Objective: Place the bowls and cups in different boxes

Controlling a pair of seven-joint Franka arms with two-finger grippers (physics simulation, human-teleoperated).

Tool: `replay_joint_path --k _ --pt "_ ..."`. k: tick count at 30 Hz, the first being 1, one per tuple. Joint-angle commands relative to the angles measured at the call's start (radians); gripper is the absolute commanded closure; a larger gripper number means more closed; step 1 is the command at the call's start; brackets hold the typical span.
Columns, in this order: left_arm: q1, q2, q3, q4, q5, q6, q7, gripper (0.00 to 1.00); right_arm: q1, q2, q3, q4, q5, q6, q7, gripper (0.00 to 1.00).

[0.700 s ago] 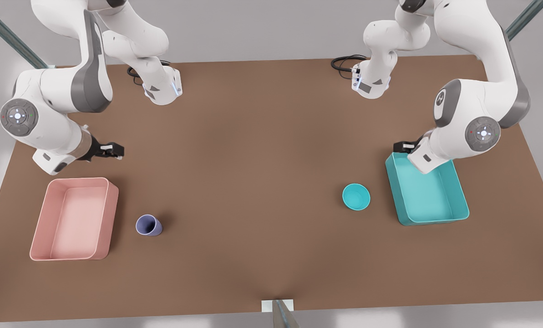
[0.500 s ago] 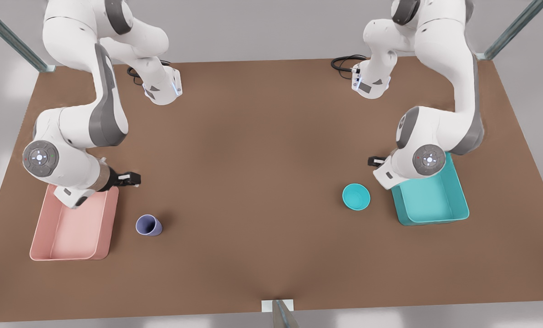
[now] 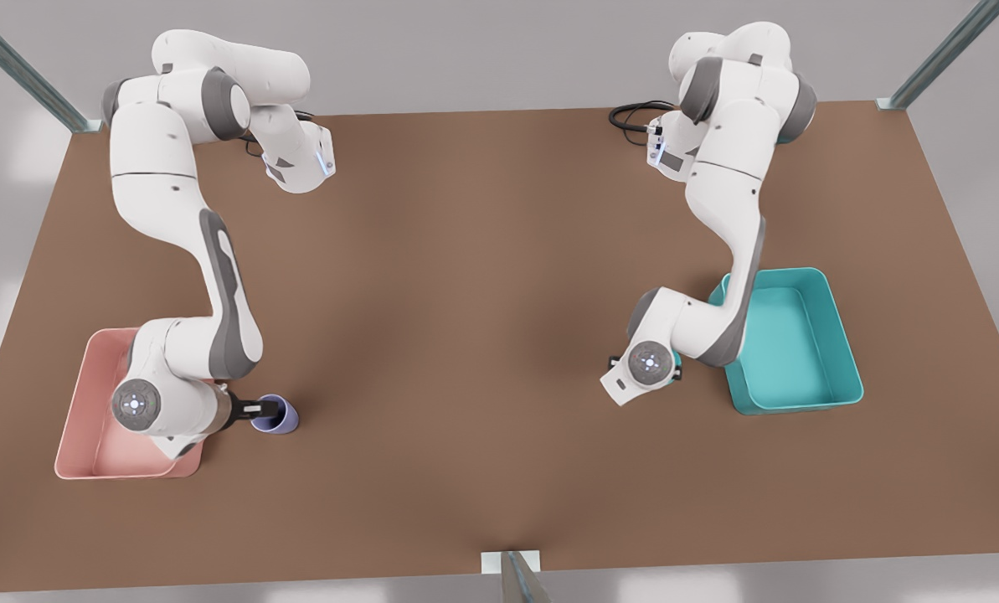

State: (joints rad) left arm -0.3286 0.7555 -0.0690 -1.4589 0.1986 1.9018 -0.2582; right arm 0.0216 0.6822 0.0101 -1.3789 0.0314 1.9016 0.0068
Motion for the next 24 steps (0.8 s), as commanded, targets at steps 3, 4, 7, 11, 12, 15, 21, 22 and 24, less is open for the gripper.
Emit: replay_joint_path --k 3,4,7,11,12,15,21,22,24 --pt "-0.003 0.016 0.000 -0.029 0.008 0.068 -0.205 0.00 -0.005 -0.001 0.001 -0.052 0.002 0.114 -0.005 0.00" --pt "-0.004 0.016 0.000 -0.035 0.008 0.069 -0.278 0.00 -0.005 -0.001 -0.001 -0.061 0.001 0.123 -0.007 0.00" --pt "-0.004 0.028 -0.002 -0.037 0.008 0.072 -0.355 0.00 -0.015 -0.001 -0.001 -0.098 0.001 0.139 -0.005 0.00" --pt "-0.004 0.031 0.000 -0.054 0.008 0.068 -0.357 0.00 -0.023 0.046 0.001 -0.101 0.004 0.178 -0.005 0.00" --pt "-0.004 0.028 0.000 -0.054 0.008 0.059 -0.355 0.00 -0.034 0.054 0.001 -0.101 0.004 0.195 -0.005 0.00" --pt "-0.004 0.028 0.000 -0.057 0.008 0.059 -0.355 0.25 -0.037 0.066 0.001 -0.101 0.004 0.206 -0.005 0.00" --pt "-0.006 0.028 0.000 -0.047 0.008 0.060 -0.351 0.79 -0.035 0.071 0.001 -0.106 0.010 0.189 -0.005 0.67" --pt "-0.006 0.025 0.000 -0.043 0.007 0.057 -0.349 0.79 -0.035 0.069 0.001 -0.106 0.008 0.186 -0.007 0.79" --pt "-0.006 0.016 -0.002 -0.032 0.010 0.020 -0.352 0.79 -0.035 0.065 0.004 -0.103 0.007 0.186 -0.007 0.79"
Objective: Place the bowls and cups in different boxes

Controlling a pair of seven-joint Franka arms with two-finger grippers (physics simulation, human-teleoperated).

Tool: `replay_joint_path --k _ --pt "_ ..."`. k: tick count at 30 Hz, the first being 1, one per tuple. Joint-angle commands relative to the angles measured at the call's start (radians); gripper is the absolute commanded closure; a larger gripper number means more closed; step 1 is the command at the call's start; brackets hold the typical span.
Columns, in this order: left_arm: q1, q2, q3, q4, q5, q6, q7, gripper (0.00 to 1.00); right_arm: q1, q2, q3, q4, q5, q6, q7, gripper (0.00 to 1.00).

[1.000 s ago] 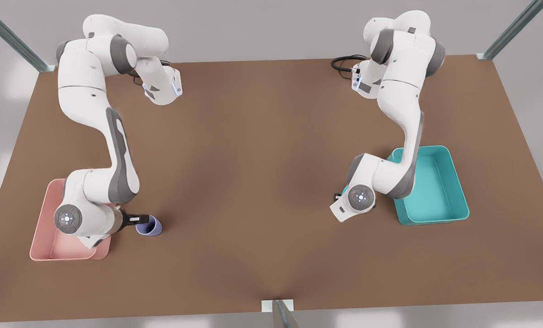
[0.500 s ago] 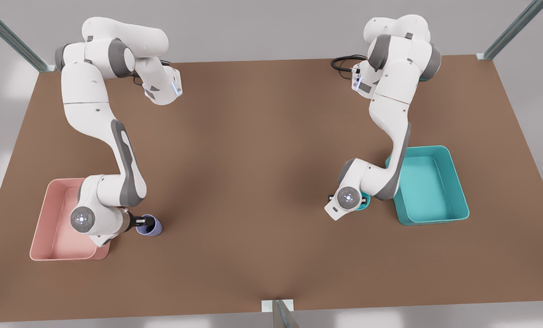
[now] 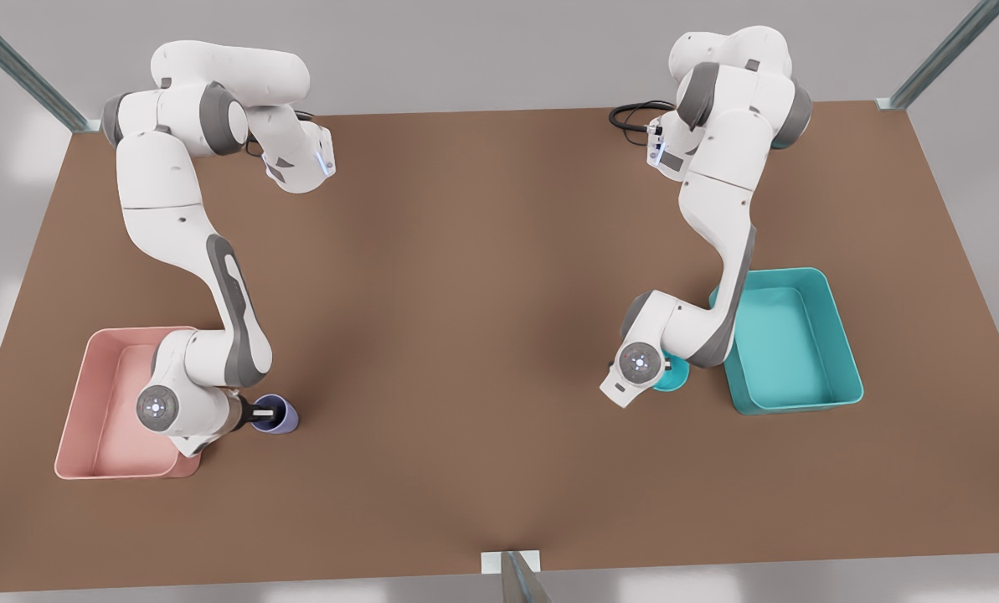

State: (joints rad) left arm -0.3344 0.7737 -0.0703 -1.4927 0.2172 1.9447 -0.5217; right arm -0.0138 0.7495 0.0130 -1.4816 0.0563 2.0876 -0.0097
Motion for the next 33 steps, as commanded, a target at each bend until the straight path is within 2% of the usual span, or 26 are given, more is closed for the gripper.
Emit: replay_joint_path --k 1,3,5,8,9,12,15,20,21,22,23,24,25,26,27,28,29,30,31,33 --pt "0.000 -0.019 0.000 0.020 -0.006 -0.084 -0.089 0.79 0.000 -0.005 0.001 0.009 -0.018 0.000 -0.009 0.79" --pt "0.005 -0.083 0.004 0.095 -0.002 -0.278 -0.089 0.79 -0.002 -0.015 0.001 0.012 -0.016 0.000 -0.029 0.79" --pt "0.064 -0.183 0.034 0.101 -0.004 -0.395 -0.081 0.79 -0.026 -0.084 0.002 0.012 -0.010 -0.049 -0.111 0.79" --pt "0.245 -0.246 0.035 0.072 -0.010 -0.395 0.028 0.79 -0.078 -0.214 0.002 0.012 -0.009 -0.152 -0.285 0.79" --pt "0.291 -0.249 0.050 0.037 -0.013 -0.360 0.061 0.79 -0.114 -0.232 0.002 0.012 -0.009 -0.155 -0.380 0.79" --pt "0.295 -0.237 0.145 -0.126 -0.019 -0.099 0.104 0.79 -0.210 -0.271 -0.004 0.012 -0.013 -0.166 -0.602 0.79" --pt "0.301 -0.222 0.167 -0.282 -0.018 0.106 0.106 0.79 -0.288 -0.240 -0.005 0.017 -0.024 -0.161 -0.645 0.79" --pt "0.322 -0.142 0.178 -0.324 -0.018 0.240 0.106 0.79 -0.325 -0.090 -0.028 0.066 -0.029 -0.081 -0.635 0.79" --pt "0.322 -0.140 0.178 -0.324 -0.018 0.238 0.104 0.72 -0.327 -0.073 -0.028 0.067 -0.027 -0.063 -0.632 0.79" --pt "0.328 -0.145 0.178 -0.324 -0.018 0.238 0.104 0.16 -0.333 -0.055 -0.028 0.072 -0.027 -0.043 -0.632 0.79" --pt "0.330 -0.165 0.178 -0.322 -0.019 0.226 0.104 0.10 -0.334 -0.048 -0.028 0.070 -0.027 -0.028 -0.633 0.79" --pt "0.330 -0.197 0.178 -0.319 -0.019 0.179 0.106 0.10 -0.337 -0.035 -0.028 0.072 -0.027 -0.011 -0.632 0.79" --pt "0.327 -0.260 0.178 -0.313 -0.019 0.073 0.121 0.10 -0.338 -0.022 -0.028 0.072 -0.027 -0.005 -0.632 0.79" --pt "0.325 -0.294 0.178 -0.258 -0.054 -0.064 0.202 0.03 -0.338 -0.019 -0.034 0.072 -0.027 -0.003 -0.632 0.79" --pt "0.321 -0.312 0.172 -0.160 -0.061 -0.236 0.250 0.00 -0.336 -0.010 -0.034 0.072 -0.027 -0.003 -0.632 0.79" --pt "0.318 -0.333 0.121 -0.060 -0.111 -0.364 0.250 0.00 -0.336 -0.007 -0.033 0.072 -0.026 -0.003 -0.630 0.65" --pt "0.318 -0.364 0.064 0.044 -0.164 -0.483 0.258 0.00 -0.336 -0.005 -0.033 0.070 -0.023 -0.003 -0.630 0.09" --pt "0.316 -0.398 -0.005 0.107 -0.159 -0.556 0.377 0.00 -0.338 -0.005 -0.033 0.069 -0.021 -0.003 -0.632 0.00" --pt "0.308 -0.444 -0.029 0.115 -0.159 -0.602 0.494 0.00 -0.338 -0.005 -0.033 0.069 -0.021 -0.005 -0.630 0.00" --pt "0.291 -0.445 -0.065 0.143 -0.144 -0.602 0.514 0.00 -0.337 -0.007 -0.033 0.069 -0.021 -0.009 -0.630 0.00"
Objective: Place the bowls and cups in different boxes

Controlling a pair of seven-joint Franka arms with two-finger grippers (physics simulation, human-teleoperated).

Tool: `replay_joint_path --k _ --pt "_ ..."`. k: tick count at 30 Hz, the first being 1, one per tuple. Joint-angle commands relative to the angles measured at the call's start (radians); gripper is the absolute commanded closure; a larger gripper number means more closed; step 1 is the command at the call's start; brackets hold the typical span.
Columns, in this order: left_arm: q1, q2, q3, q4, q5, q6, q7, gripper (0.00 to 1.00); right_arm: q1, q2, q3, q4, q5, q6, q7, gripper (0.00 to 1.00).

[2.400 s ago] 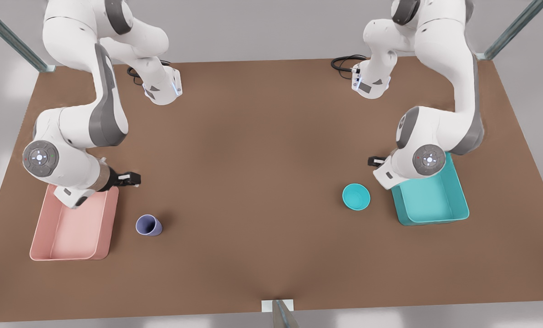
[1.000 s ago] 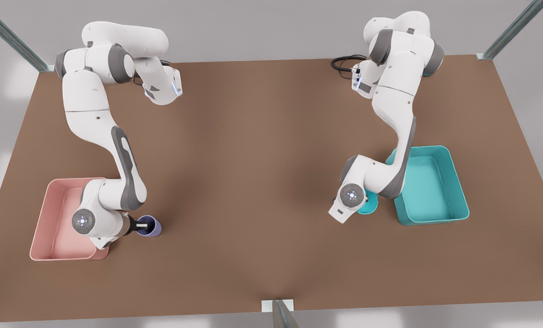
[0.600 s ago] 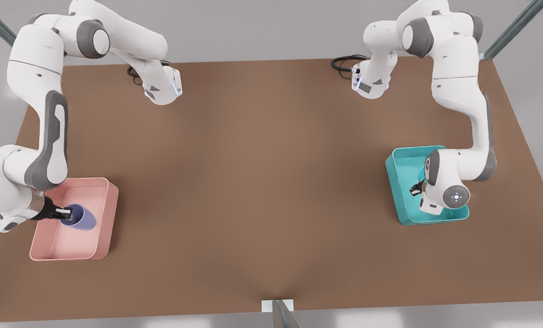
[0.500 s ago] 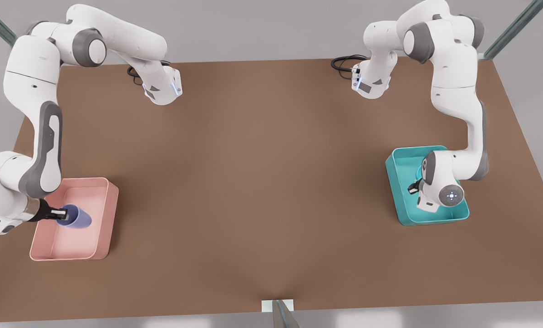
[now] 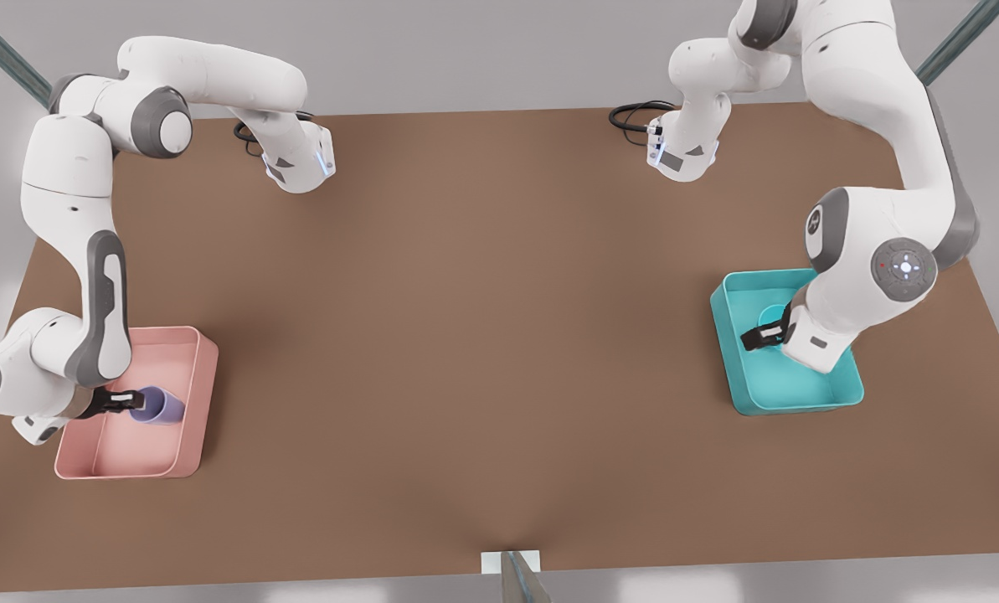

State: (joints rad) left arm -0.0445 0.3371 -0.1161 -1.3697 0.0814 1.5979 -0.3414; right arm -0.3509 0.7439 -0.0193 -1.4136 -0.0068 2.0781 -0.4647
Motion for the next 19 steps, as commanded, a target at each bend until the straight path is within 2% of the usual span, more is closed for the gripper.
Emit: replay_joint_path --k 1,4,8,9,11,12,15,17,19 --pt "0.003 -0.007 -0.019 0.021 -0.011 -0.251 0.335 0.00 0.000 -0.001 -0.001 0.001 0.042 0.000 -0.175 0.00" --pt "0.003 -0.009 -0.045 0.024 -0.006 -0.234 0.332 0.00 0.006 -0.018 0.002 0.002 0.044 -0.018 -0.172 0.00" --pt "0.012 -0.010 -0.043 0.024 -0.012 -0.234 0.334 0.00 0.033 -0.148 0.007 0.004 0.041 -0.177 -0.157 0.00" --pt "0.012 -0.010 -0.045 0.024 -0.012 -0.234 0.334 0.00 0.059 -0.216 0.010 0.011 0.030 -0.307 -0.054 0.00" --pt "0.015 -0.010 -0.045 0.023 -0.014 -0.237 0.335 0.00 0.187 -0.258 0.009 0.143 0.027 -0.643 0.374 0.00" --pt "0.014 -0.010 -0.045 0.023 -0.012 -0.233 0.335 0.00 0.269 -0.296 0.007 0.165 0.021 -0.702 0.526 0.00" --pt "0.015 -0.010 -0.045 0.020 -0.019 -0.205 0.334 0.00 0.302 -0.434 0.013 0.128 0.021 -0.741 0.555 0.00" --pt "0.015 -0.010 -0.045 0.018 -0.017 -0.200 0.334 0.00 0.306 -0.557 0.012 -0.033 0.022 -0.638 0.549 0.00" --pt "0.015 -0.010 -0.045 0.018 -0.014 -0.196 0.334 0.00 0.306 -0.557 0.012 -0.036 0.024 -0.645 0.549 0.00"
